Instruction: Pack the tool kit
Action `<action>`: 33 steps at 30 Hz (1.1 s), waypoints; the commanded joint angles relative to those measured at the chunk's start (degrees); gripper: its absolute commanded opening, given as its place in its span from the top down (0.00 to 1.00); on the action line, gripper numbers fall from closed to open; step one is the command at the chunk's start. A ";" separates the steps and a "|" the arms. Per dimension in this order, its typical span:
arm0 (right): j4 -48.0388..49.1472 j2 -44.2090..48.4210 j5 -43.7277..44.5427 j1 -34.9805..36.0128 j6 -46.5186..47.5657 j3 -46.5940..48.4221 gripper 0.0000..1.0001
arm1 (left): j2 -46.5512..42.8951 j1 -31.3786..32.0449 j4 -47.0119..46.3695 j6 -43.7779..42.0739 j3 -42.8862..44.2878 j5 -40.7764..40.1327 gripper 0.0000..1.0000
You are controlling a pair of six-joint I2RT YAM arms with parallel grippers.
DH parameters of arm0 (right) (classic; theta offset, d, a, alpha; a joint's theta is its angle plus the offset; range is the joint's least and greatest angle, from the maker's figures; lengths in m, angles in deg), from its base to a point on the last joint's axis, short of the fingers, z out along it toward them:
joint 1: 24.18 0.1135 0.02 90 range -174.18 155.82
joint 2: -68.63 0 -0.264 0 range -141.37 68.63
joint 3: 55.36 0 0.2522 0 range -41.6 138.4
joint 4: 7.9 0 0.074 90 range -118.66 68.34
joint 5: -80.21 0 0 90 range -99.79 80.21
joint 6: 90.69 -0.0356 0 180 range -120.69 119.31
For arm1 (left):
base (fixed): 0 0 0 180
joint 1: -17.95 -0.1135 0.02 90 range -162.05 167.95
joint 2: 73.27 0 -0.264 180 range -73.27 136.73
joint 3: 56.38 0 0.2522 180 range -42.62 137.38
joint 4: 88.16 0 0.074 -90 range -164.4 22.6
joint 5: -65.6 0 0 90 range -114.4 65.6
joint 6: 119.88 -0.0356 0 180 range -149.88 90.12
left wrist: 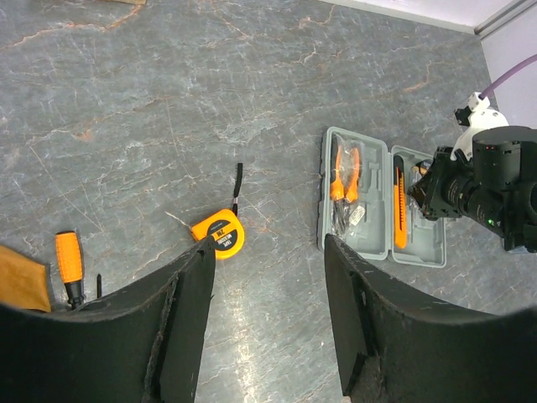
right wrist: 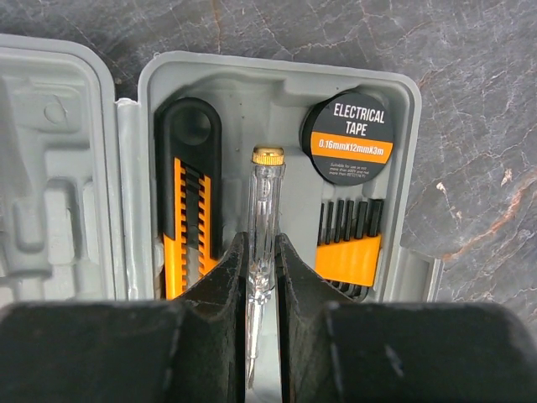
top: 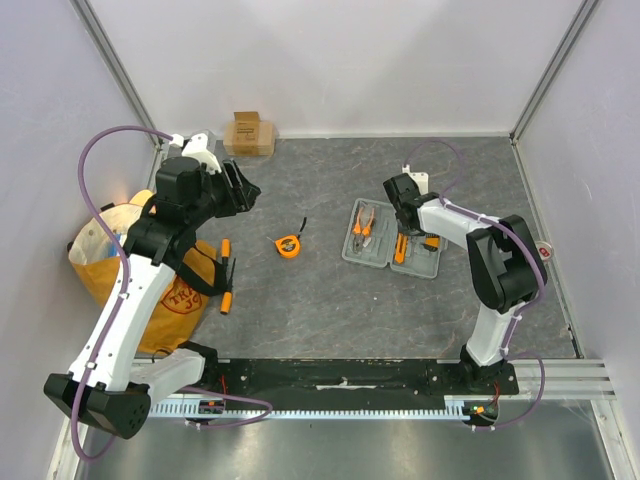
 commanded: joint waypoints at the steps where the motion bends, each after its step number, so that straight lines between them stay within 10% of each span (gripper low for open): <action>1: 2.81 -1.01 0.71 -0.35 0.97 1.58 0.92 | 0.00 0.03 -1.19 -0.22 2.50 0.14 0.40; 18: 2.38 2.42 1.16 -0.35 -1.93 1.58 0.57 | 1.50 0.03 -1.10 -0.39 3.11 0.31 0.40; 33: -1.93 6.99 -2.89 -0.35 -4.39 -0.26 0.82 | 2.02 0.03 -1.37 0.05 2.85 1.37 0.40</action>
